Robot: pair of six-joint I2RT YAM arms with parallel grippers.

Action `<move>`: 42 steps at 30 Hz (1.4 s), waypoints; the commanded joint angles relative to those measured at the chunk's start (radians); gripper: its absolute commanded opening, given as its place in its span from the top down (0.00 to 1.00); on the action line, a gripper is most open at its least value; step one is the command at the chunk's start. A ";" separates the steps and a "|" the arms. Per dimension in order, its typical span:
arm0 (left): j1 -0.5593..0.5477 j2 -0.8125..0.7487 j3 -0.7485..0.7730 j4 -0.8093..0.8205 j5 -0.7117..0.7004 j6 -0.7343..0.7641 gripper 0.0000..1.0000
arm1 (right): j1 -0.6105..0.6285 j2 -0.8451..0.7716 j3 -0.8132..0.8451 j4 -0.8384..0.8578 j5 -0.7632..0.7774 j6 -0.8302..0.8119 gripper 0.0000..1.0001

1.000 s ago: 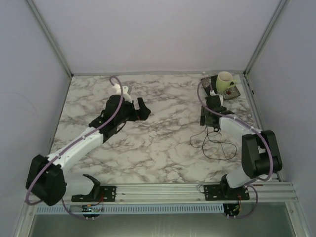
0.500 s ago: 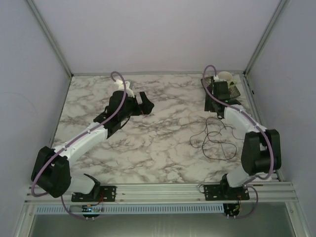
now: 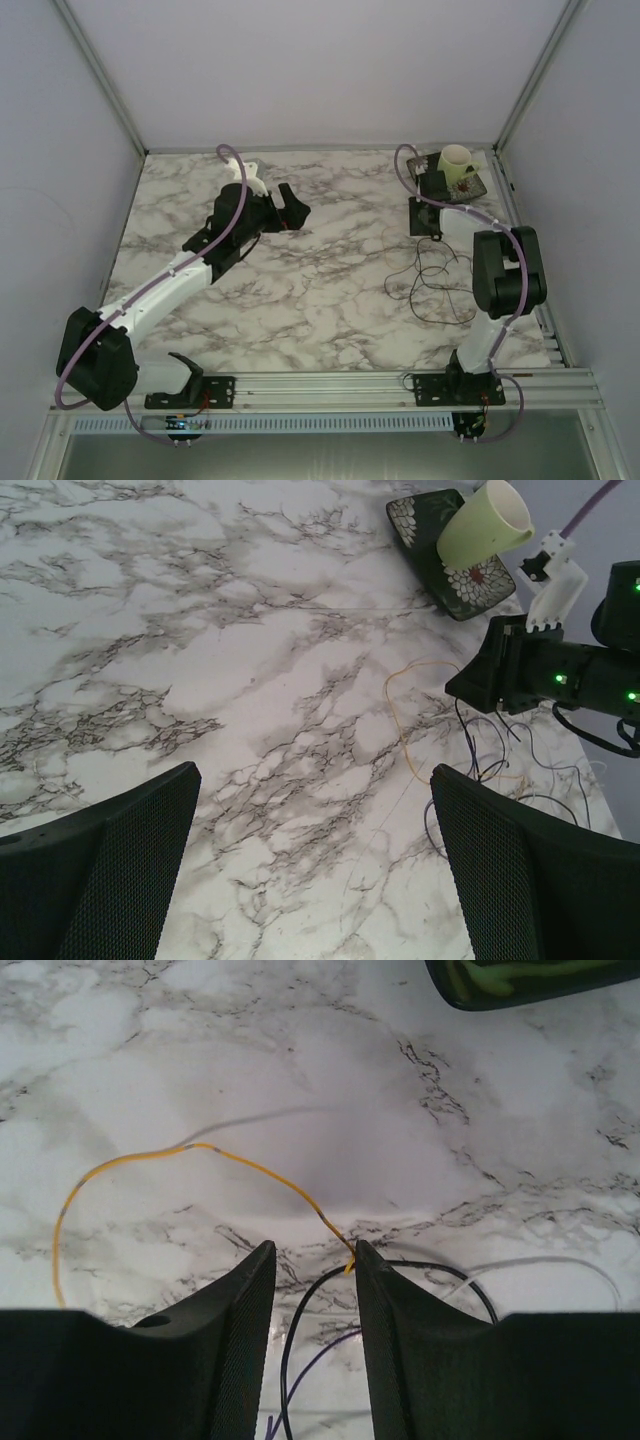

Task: Zip-tie the wires
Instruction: Untie the cable at the center of the board.

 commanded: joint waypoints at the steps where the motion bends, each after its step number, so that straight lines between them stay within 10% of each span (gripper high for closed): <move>1: -0.002 -0.036 0.013 -0.012 0.010 0.009 0.00 | -0.009 0.032 0.044 0.052 0.006 -0.024 0.67; 6: -0.002 -0.047 0.032 -0.018 0.028 0.024 0.00 | -0.008 0.018 0.052 0.043 0.032 -0.034 1.00; 24: -0.045 -0.056 0.000 0.560 0.347 0.238 0.00 | 0.079 -0.382 0.174 -0.297 -0.257 -0.025 1.00; 35: -0.224 0.217 0.085 0.619 0.474 0.675 0.00 | 0.087 -0.418 0.265 -0.455 -0.526 0.028 1.00; 42: -0.256 0.382 0.182 0.631 0.483 0.723 0.28 | 0.089 -0.412 0.305 -0.550 -0.595 -0.003 1.00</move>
